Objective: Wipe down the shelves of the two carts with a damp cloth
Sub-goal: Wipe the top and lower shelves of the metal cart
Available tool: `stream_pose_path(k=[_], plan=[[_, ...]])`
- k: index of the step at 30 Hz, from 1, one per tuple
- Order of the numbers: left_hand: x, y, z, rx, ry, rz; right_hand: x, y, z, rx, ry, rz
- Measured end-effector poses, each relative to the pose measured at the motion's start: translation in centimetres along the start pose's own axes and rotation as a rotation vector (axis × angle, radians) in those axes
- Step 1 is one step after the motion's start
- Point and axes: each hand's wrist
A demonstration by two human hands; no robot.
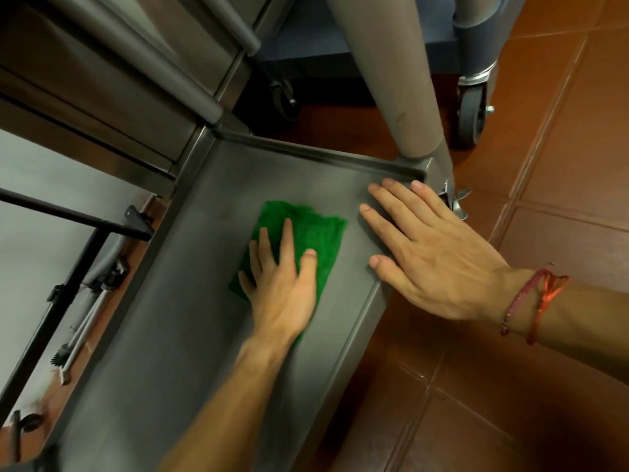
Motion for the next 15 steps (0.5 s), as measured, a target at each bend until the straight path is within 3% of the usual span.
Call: stream_pose_path(k=[6,15], plan=[[0.6,-0.2,-0.2,-0.002,-0.057,-0.011,0.3,-0.6,0.6,-0.051,-0.045,-0.053],[-6.9,0.9,5.9,-0.008,-0.025,-0.110,0.1,-1.3,0.9,-0.084,-0.062,-0.123]])
Point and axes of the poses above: each hand's wrist, its own x-axis away from the middle knuckle, its own y-axis out of the back of the hand, z = x × y, and after that the axes turned 14 degrees about -y, right-handed
